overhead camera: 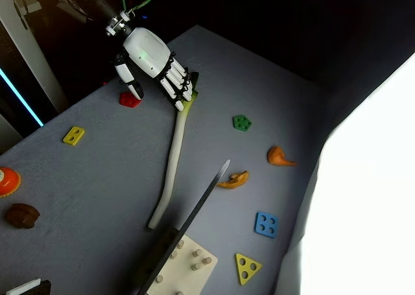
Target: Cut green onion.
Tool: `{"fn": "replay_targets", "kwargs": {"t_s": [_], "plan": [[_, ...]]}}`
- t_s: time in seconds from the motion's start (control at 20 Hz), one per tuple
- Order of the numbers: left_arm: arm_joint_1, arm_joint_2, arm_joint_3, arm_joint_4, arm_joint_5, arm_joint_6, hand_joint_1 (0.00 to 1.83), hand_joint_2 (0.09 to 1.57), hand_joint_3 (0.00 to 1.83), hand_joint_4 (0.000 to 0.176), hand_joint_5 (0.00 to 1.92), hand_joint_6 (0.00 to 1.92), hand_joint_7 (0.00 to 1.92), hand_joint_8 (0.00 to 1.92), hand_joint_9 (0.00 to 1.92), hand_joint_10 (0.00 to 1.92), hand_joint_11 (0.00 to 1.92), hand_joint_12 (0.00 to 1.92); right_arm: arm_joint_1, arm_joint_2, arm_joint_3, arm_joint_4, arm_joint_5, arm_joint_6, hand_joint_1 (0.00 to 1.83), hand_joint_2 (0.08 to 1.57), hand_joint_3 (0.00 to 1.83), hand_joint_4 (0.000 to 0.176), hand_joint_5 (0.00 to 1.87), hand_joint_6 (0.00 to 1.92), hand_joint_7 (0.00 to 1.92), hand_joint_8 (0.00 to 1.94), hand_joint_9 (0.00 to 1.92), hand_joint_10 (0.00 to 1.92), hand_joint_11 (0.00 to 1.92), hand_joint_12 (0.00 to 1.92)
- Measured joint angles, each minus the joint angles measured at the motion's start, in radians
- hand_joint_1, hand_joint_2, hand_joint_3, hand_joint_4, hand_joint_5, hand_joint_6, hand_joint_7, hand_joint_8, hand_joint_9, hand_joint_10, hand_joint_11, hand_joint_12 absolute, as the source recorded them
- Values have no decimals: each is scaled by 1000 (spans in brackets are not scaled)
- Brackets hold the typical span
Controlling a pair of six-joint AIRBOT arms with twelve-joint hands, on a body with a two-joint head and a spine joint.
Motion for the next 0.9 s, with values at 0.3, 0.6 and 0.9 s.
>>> {"fn": "replay_targets", "kwargs": {"t_s": [0.3, 0.6, 0.9], "plan": [[3, -13, 5, -2, 8, -11, 823, 1247, 9, 82, 100, 3, 30, 0, 48, 0, 0, 307, 0, 0, -2, 6, 16, 6, 1443, 1075, 134, 171, 1275, 1919, 1580, 1941, 1710, 1921, 1795, 1921], [4, -24, 10, -3, 8, -13, 829, 1241, 5, 65, 127, 11, 29, 0, 59, 4, 0, 294, 2, 3, -4, 6, 19, 5, 1629, 873, 734, 176, 1502, 1921, 1742, 1941, 1824, 1921, 1882, 1921], [4, -24, 11, -7, 10, -13, 855, 1238, 7, 56, 208, 4, 54, 4, 73, 1, 0, 400, 3, 5, -10, 2, 32, 4, 1633, 837, 753, 175, 1514, 1921, 1692, 1941, 1754, 1921, 1815, 1921]]}}
